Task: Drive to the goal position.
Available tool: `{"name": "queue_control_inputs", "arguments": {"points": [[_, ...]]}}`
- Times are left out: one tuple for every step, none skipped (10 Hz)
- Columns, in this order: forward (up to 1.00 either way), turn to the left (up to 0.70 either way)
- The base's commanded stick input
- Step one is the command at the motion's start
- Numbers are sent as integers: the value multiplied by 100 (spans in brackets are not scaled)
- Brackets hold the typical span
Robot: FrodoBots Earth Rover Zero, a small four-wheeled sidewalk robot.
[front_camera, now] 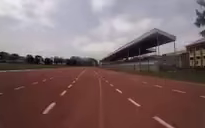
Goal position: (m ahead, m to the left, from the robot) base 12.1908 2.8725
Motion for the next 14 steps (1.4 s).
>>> {"name": "queue_control_inputs", "arguments": {"points": [[45,1],[45,1],[45,1],[45,1],[45,1],[45,1],[45,1],[45,1],[45,1],[45,1],[45,1],[45,1],[45,1],[45,1]]}}
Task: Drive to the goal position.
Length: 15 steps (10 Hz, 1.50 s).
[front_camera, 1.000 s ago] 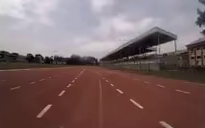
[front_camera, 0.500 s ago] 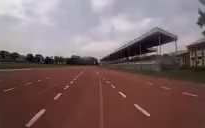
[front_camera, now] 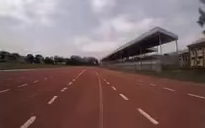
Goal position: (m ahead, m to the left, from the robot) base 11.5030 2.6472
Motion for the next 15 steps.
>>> {"name": "queue_control_inputs", "arguments": {"points": [[45,1],[45,1],[45,1],[45,1],[45,1],[45,1],[45,1],[45,1],[45,1],[45,1],[45,1],[45,1],[45,1],[45,1],[45,1]]}}
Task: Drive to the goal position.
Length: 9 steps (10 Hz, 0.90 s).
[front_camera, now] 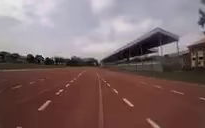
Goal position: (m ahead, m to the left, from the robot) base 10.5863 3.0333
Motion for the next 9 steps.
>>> {"name": "queue_control_inputs", "arguments": {"points": [[45,1],[45,1],[45,1],[45,1],[45,1],[45,1],[45,1],[45,1],[45,1]]}}
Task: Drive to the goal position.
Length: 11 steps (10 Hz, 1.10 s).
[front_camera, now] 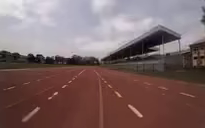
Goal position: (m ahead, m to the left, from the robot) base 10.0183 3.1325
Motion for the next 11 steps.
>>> {"name": "queue_control_inputs", "arguments": {"points": [[45,1],[45,1],[45,1],[45,1],[45,1],[45,1],[45,1],[45,1],[45,1],[45,1],[45,1]]}}
